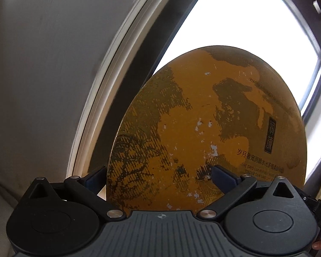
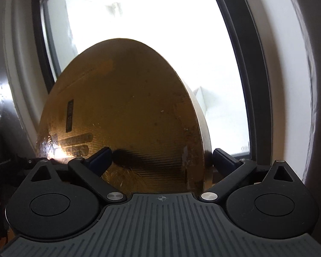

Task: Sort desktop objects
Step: 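Tilt the gold lid down over the open box with both grippers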

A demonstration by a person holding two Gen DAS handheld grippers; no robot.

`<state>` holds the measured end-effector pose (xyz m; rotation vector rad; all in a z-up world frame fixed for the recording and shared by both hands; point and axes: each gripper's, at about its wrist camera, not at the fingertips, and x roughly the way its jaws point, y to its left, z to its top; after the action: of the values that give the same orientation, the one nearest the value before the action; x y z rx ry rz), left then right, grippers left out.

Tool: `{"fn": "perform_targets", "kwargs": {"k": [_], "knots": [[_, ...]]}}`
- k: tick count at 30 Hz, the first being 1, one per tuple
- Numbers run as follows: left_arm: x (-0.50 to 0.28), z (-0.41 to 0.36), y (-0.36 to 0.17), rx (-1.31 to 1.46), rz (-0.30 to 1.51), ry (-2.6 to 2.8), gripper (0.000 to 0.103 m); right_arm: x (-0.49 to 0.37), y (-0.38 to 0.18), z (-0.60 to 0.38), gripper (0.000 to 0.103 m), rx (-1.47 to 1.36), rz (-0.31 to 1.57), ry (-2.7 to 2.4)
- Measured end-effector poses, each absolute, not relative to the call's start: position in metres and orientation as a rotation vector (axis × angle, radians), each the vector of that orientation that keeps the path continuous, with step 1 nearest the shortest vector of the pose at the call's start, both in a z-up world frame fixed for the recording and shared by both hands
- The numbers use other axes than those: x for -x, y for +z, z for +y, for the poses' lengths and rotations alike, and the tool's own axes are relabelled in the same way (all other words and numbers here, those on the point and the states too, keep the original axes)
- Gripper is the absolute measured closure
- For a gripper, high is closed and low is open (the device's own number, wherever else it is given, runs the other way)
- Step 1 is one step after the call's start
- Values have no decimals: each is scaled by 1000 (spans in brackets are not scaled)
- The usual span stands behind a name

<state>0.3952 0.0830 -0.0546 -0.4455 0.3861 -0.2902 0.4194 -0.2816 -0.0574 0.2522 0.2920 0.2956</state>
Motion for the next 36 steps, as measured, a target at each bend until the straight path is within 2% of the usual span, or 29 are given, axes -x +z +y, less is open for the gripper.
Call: {"fn": "perform_targets", "kwargs": {"k": [10,19,31,36], "knots": [[-308,133,35,400,238,-315,2,-326,39,-273,4,-187,73,238],[-192,172,79,384,215,-317,2,-205,114,-280,4,-165,41,227],[-24,198,67,368,348,-279,3,-66,129,-308,4,-177,161,223],[15,200,64,373,433,-244,3,-21,122,-320,4,-205,211,220]]}}
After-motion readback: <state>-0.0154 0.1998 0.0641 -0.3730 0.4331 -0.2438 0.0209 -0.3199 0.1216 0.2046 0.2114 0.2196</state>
